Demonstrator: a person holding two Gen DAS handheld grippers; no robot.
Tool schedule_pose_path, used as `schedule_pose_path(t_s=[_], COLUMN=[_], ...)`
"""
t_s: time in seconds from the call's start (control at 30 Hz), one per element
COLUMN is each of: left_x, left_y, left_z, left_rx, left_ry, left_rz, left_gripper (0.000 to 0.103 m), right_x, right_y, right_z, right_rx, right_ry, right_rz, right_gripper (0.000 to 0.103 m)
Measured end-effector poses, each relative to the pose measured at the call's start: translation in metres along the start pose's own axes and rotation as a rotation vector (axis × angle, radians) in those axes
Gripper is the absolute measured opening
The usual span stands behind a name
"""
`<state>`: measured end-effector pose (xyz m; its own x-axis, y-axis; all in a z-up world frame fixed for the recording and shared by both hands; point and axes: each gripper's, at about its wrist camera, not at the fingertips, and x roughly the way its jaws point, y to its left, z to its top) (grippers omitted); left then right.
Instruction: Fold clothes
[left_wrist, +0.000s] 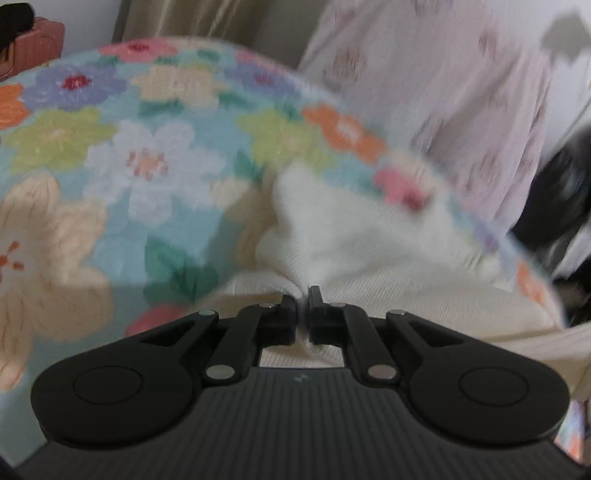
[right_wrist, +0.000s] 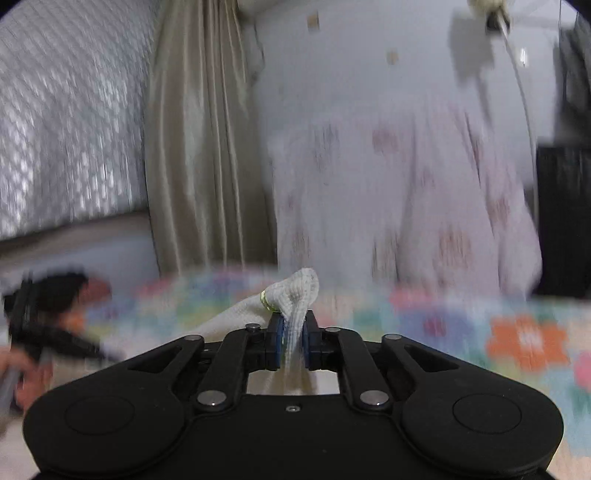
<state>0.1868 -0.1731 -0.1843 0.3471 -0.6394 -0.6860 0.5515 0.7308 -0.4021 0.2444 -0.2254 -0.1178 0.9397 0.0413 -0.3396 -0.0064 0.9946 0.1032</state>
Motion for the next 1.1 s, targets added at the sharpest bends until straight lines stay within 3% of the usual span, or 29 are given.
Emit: schedule_pose_path(t_s=[0.1, 0.13, 0.17, 0.23, 0.27, 0.3, 0.4, 0.43, 0.53, 0.63, 0.77, 0.87, 0.97, 1.0, 1.1], left_x=[0.011, 0.014, 0.013, 0.009, 0.009, 0.008, 0.012, 0.013, 0.017, 0.019, 0.02, 0.021, 0.024, 0.025, 0.025], left_y=[-0.007, -0.009, -0.01, -0.01, -0.009, -0.008, -0.005, -0.005, -0.006, -0.01, -0.007, -0.003, -0.002, -0.001, 0.001], left_z=[-0.014, -0.018, -0.019, -0.018, -0.017, -0.016, -0.015, -0.015, -0.015, -0.016, -0.016, -0.014, -0.01, -0.009, -0.003], left_rx=[0.071, 0.092, 0.096, 0.094, 0.084, 0.074, 0.049, 0.045, 0.05, 0.071, 0.052, 0.019, 0.011, -0.001, -0.021], left_ry=[0.072, 0.092, 0.087, 0.087, 0.09, 0.092, 0.095, 0.094, 0.094, 0.098, 0.101, 0.112, 0.136, 0.141, 0.143], left_rz=[0.067, 0.087, 0.086, 0.086, 0.081, 0.077, 0.075, 0.078, 0.09, 0.104, 0.102, 0.092, 0.096, 0.096, 0.105], left_gripper=[0.009, 0.01, 0.01, 0.015, 0.016, 0.018, 0.02, 0.02, 0.02, 0.02, 0.02, 0.02, 0.02, 0.02, 0.02], right_x=[0.014, 0.017, 0.018, 0.017, 0.015, 0.014, 0.007, 0.008, 0.014, 0.028, 0.05, 0.073, 0.088, 0.092, 0.091], right_y=[-0.014, -0.021, -0.03, -0.049, -0.057, -0.063, -0.071, -0.075, -0.081, -0.075, -0.058, -0.052, -0.056, -0.057, -0.049], right_z=[-0.04, -0.051, -0.058, -0.065, -0.067, -0.067, -0.064, -0.063, -0.059, -0.042, -0.02, -0.025, -0.052, -0.062, -0.067], right_rx=[0.041, 0.095, 0.194, 0.41, 0.507, 0.585, 0.721, 0.769, 0.941, 0.949, 0.868, 0.973, 1.167, 1.197, 1.129], right_ry=[0.245, 0.314, 0.352, 0.377, 0.379, 0.374, 0.314, 0.306, 0.335, 0.422, 0.503, 0.561, 0.541, 0.541, 0.491], right_rz=[-0.099, -0.118, -0.109, -0.021, 0.033, 0.078, 0.146, 0.168, 0.211, 0.161, 0.078, 0.07, 0.021, -0.022, -0.065], right_gripper=[0.021, 0.021, 0.029, 0.035, 0.048, 0.053, 0.061, 0.067, 0.073, 0.086, 0.087, 0.087, 0.085, 0.081, 0.035])
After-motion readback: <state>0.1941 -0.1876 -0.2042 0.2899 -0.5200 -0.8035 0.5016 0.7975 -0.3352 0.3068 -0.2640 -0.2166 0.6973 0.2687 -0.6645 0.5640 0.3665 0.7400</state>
